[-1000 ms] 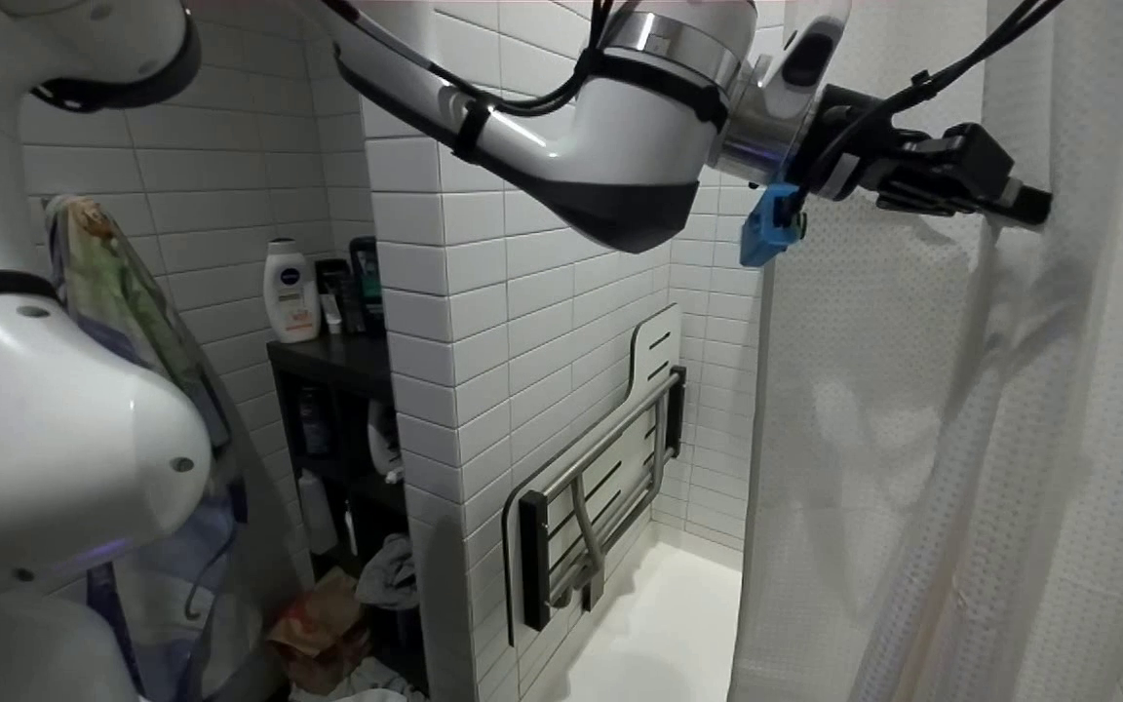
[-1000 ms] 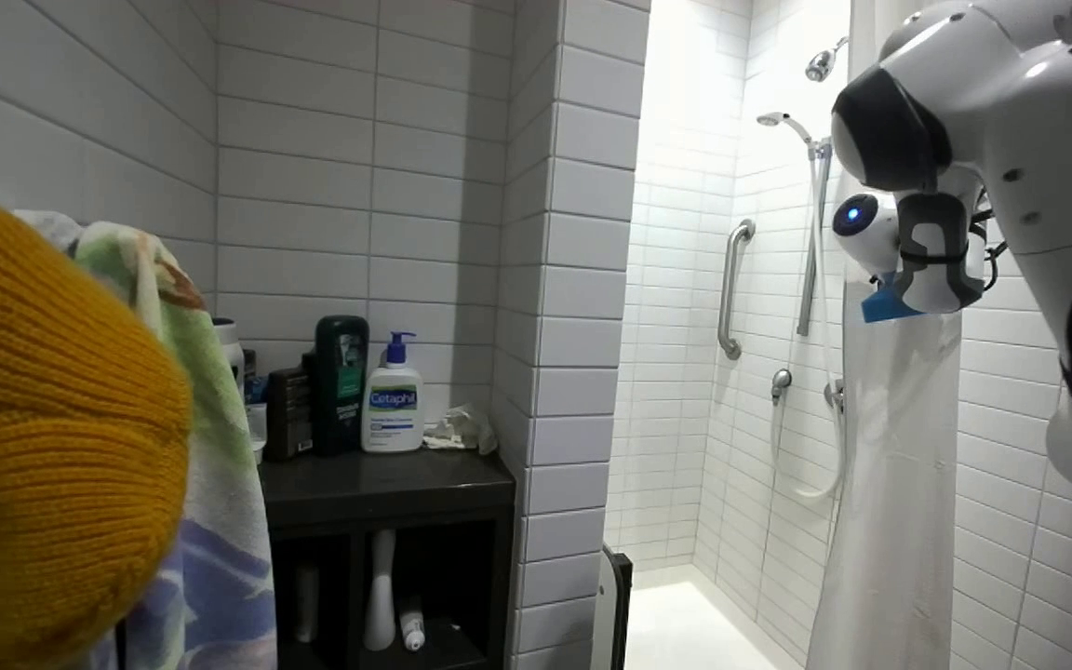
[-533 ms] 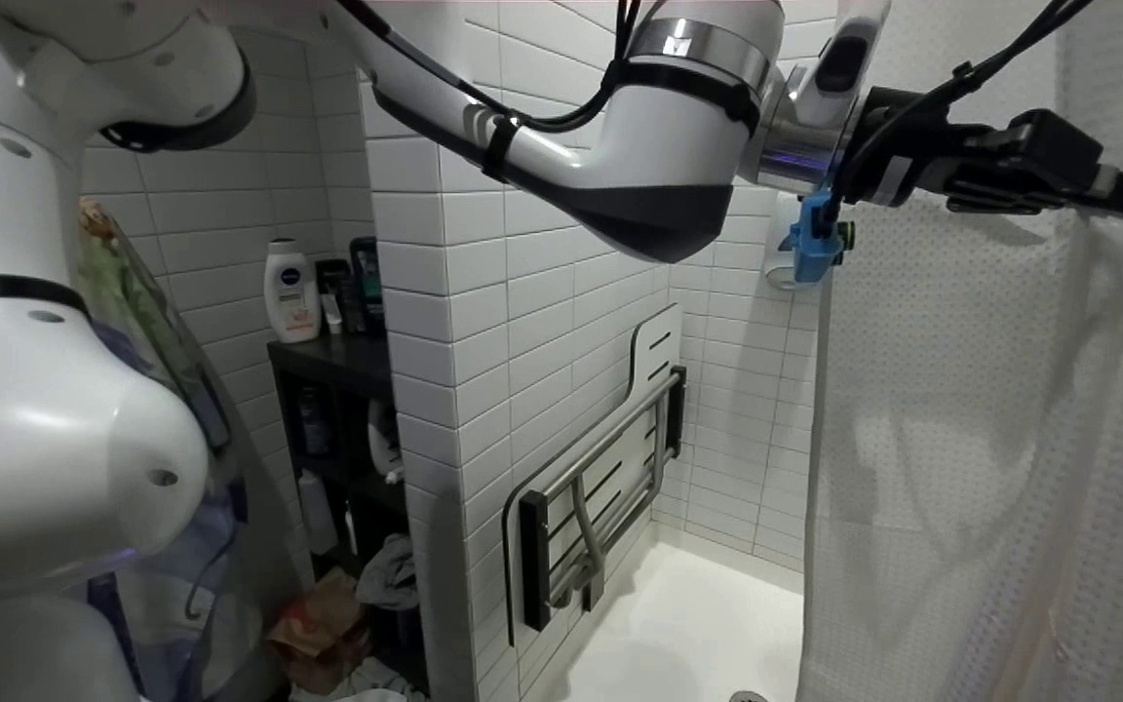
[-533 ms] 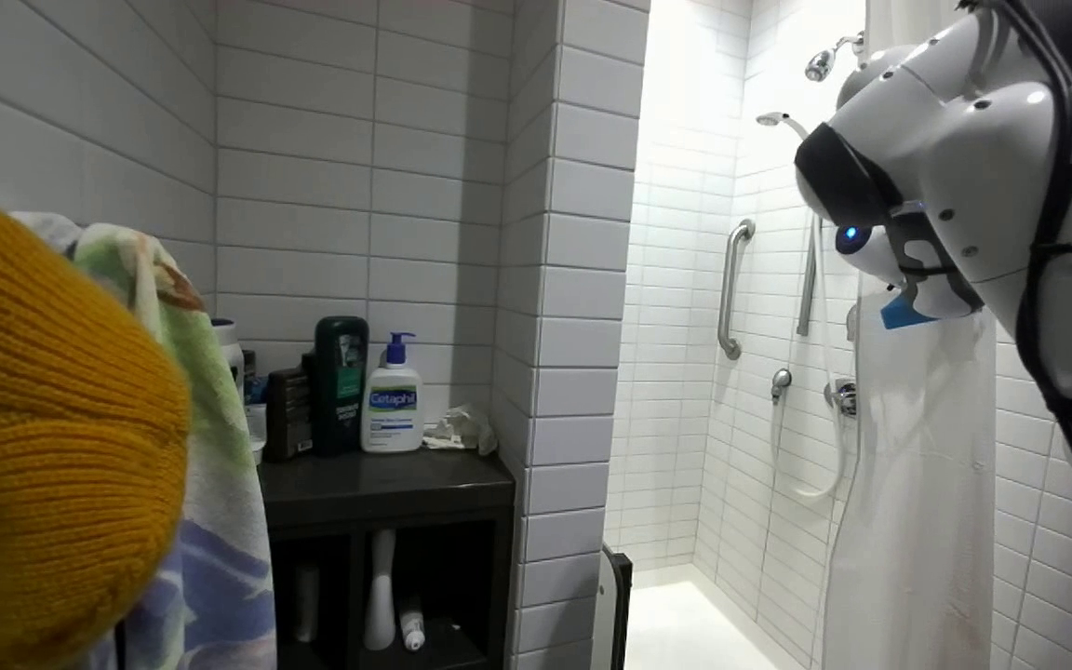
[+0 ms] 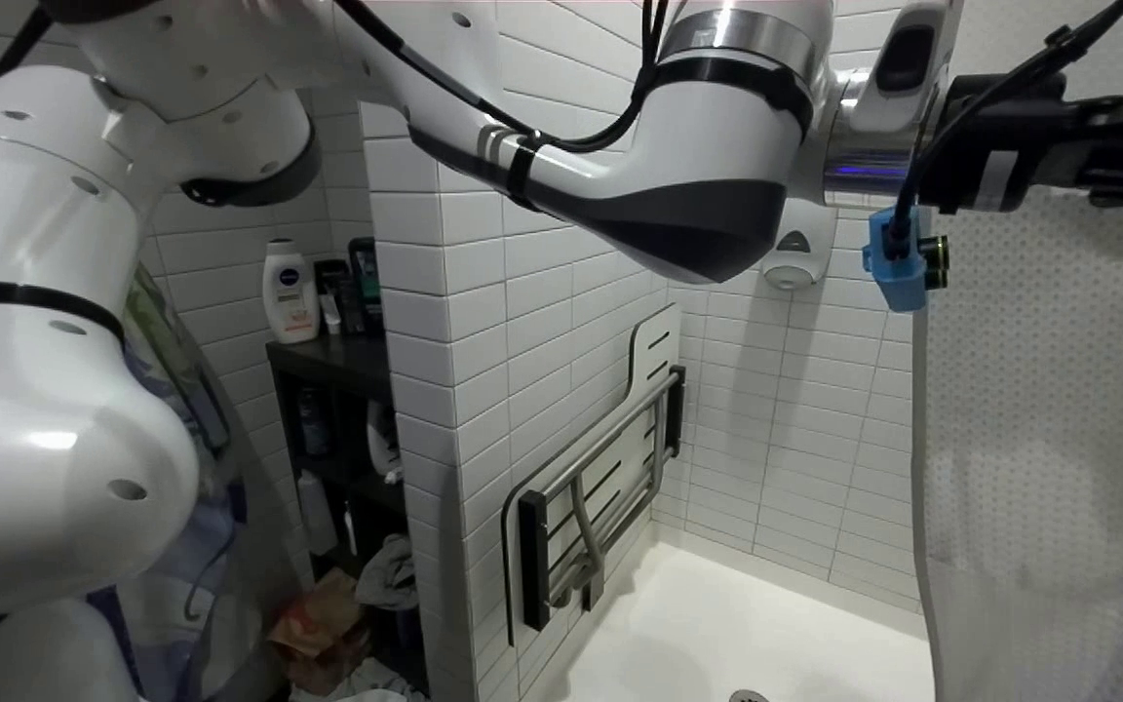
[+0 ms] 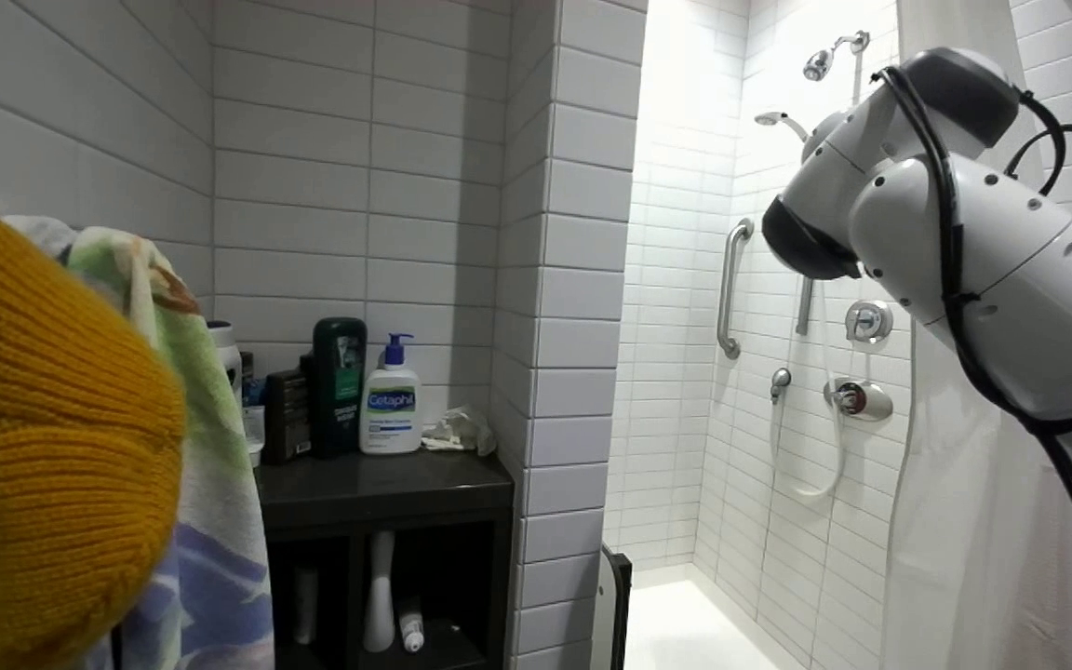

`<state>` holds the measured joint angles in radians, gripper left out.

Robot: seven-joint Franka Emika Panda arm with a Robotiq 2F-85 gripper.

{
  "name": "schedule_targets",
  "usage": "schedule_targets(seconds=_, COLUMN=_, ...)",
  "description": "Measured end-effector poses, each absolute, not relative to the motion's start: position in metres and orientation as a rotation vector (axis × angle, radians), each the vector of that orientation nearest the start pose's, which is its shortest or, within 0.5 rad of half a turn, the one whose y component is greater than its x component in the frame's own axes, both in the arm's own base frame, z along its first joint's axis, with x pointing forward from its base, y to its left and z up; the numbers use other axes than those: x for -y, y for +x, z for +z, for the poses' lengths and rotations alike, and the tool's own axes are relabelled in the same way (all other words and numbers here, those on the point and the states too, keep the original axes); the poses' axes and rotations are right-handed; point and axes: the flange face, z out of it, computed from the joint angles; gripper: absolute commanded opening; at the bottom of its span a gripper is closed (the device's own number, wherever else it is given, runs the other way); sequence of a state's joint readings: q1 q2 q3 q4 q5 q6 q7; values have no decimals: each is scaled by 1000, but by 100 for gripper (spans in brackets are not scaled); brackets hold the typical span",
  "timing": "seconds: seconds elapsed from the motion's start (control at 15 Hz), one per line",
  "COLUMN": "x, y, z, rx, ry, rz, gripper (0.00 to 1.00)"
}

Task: Move the shower curtain to the right

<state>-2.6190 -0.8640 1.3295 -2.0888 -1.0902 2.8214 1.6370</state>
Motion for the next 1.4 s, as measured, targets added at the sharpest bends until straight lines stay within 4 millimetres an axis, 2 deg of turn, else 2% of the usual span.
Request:
schedule_targets(seconds=0.33, x=468, y=335, z=502, rx=1150, ry=1145, rz=688, gripper=0)
schedule_targets(seconds=0.6, x=461, y=344, z=498, rx=1129, ry=1160, rz=694, gripper=0)
schedule_targets(seconds=0.67, x=459, y=348, z=497, rx=1125, ry=1167, rz=698, gripper=8)
schedule_targets(seconds=0.87, x=449, y=360, z=495, rx=1111, ry=1189, rz=718, gripper=12)
schedule_targets(seconds=0.93, x=445, y=365, z=495, rx=1105, ry=1196, rz=726, gripper=35)
schedule_targets(seconds=1.13, x=432, y=379, z=495, rx=1088, ry=1218, rz=750, gripper=42)
schedule_targets(seconds=1.4, x=416, y=396, z=494, rx=1066, ry=1247, rz=782, gripper=68)
